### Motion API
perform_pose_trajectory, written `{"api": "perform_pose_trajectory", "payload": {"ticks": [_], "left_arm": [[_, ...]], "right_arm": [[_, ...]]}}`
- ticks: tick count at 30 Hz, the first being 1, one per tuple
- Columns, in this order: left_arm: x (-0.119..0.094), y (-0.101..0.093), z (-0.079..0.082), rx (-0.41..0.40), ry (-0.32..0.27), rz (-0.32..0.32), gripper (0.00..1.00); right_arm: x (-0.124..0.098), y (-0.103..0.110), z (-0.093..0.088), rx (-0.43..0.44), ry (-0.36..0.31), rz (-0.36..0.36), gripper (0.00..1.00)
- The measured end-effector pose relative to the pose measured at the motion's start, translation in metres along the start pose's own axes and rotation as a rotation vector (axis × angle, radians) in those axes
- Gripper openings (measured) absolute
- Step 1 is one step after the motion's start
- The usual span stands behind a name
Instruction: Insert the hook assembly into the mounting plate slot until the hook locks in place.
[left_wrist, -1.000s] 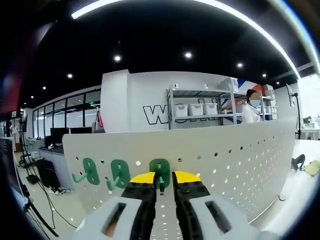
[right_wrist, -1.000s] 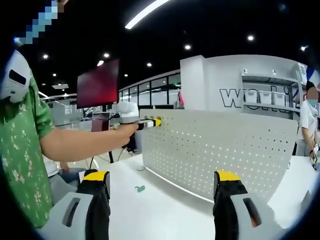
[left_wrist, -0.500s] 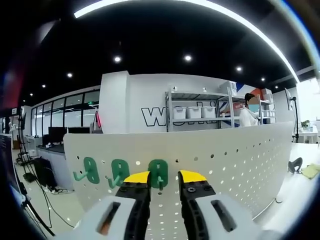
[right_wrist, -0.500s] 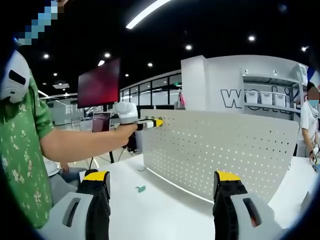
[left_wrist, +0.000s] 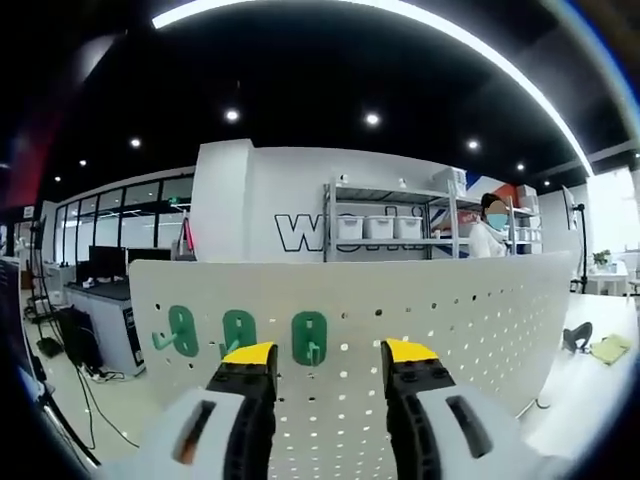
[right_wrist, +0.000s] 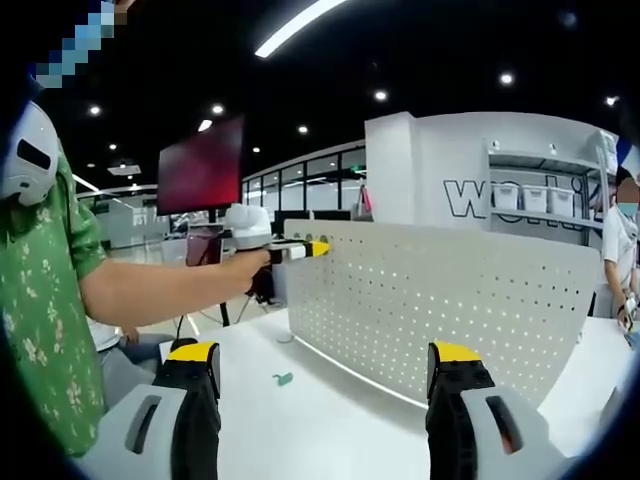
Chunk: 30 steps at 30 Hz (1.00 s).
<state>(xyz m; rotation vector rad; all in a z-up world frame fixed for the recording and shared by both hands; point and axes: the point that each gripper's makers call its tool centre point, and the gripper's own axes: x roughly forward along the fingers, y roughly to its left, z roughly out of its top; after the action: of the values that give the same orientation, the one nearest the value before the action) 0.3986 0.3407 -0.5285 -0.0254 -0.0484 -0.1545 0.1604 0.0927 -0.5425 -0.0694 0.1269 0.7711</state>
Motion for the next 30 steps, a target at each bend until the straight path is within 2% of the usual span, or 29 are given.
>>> {"api": "perform_pose_trajectory", "payload": {"ticks": [16,24,30], "left_arm": [[-0.026,-0.013,0.008,-0.007,-0.001,-0.069,0.65],[-0.046,-0.011,-0.001,-0.006,0.025,-0.095,0.73],[-0.064,-0.008,-0.007,-0.002,0.041,-0.102,0.75]], "right_arm": [[0.001,0.007,0.007,-0.016,-0.006,0.006,0.87],[0.002,0.011,0.01,-0.023,-0.005,0.012,0.88],[0.002,0.013,0.013,-0.027,-0.008,0.016,0.88]]}}
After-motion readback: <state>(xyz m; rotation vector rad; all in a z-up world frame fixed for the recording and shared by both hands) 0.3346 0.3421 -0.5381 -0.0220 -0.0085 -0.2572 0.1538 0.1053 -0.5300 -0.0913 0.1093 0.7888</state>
